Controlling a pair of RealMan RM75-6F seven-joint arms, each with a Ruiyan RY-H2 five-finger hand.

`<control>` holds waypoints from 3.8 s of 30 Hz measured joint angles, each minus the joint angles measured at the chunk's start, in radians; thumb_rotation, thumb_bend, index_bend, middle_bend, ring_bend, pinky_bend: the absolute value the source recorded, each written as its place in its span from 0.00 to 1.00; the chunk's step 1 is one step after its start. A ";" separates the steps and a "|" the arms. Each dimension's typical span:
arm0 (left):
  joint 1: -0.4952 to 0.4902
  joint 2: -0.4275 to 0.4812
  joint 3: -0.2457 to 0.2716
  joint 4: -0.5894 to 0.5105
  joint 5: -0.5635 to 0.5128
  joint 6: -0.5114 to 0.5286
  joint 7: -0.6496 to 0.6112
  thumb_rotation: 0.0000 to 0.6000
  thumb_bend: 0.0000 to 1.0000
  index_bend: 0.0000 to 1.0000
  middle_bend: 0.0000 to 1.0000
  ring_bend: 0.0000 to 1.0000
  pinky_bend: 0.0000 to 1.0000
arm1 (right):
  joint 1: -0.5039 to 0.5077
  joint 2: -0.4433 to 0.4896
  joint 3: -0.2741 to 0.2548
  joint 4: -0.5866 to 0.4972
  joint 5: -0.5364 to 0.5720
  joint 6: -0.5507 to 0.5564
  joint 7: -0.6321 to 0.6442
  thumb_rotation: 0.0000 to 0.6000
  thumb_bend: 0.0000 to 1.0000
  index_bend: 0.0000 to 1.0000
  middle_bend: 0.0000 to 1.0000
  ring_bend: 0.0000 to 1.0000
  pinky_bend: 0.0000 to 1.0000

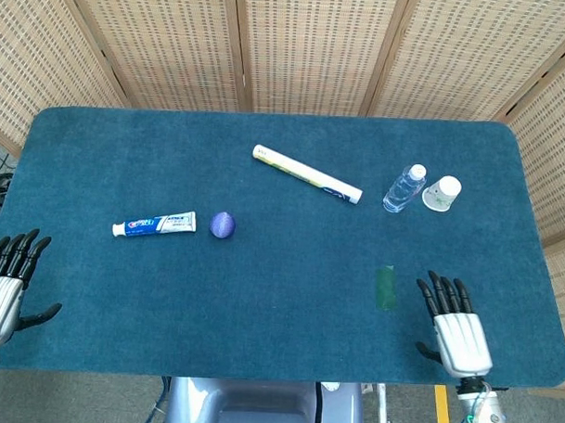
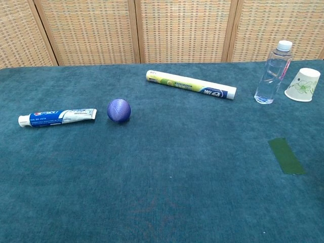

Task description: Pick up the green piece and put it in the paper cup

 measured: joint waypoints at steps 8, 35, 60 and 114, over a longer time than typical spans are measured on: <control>-0.001 -0.001 0.001 0.005 0.000 -0.003 -0.005 1.00 0.07 0.00 0.00 0.00 0.00 | 0.056 -0.091 0.052 0.008 0.079 -0.056 -0.060 1.00 0.12 0.00 0.00 0.00 0.00; -0.010 -0.014 -0.004 0.017 -0.026 -0.029 0.011 1.00 0.07 0.00 0.00 0.00 0.00 | 0.167 -0.286 0.120 0.215 0.289 -0.165 -0.094 1.00 0.16 0.00 0.00 0.00 0.00; -0.017 -0.024 0.000 0.026 -0.034 -0.046 0.023 1.00 0.07 0.00 0.00 0.00 0.00 | 0.225 -0.337 0.132 0.326 0.361 -0.210 -0.058 1.00 0.18 0.00 0.00 0.00 0.00; -0.016 -0.023 0.008 0.021 -0.015 -0.037 0.027 1.00 0.08 0.00 0.00 0.00 0.00 | 0.266 -0.331 0.121 0.374 0.417 -0.231 -0.056 1.00 0.26 0.51 0.00 0.00 0.00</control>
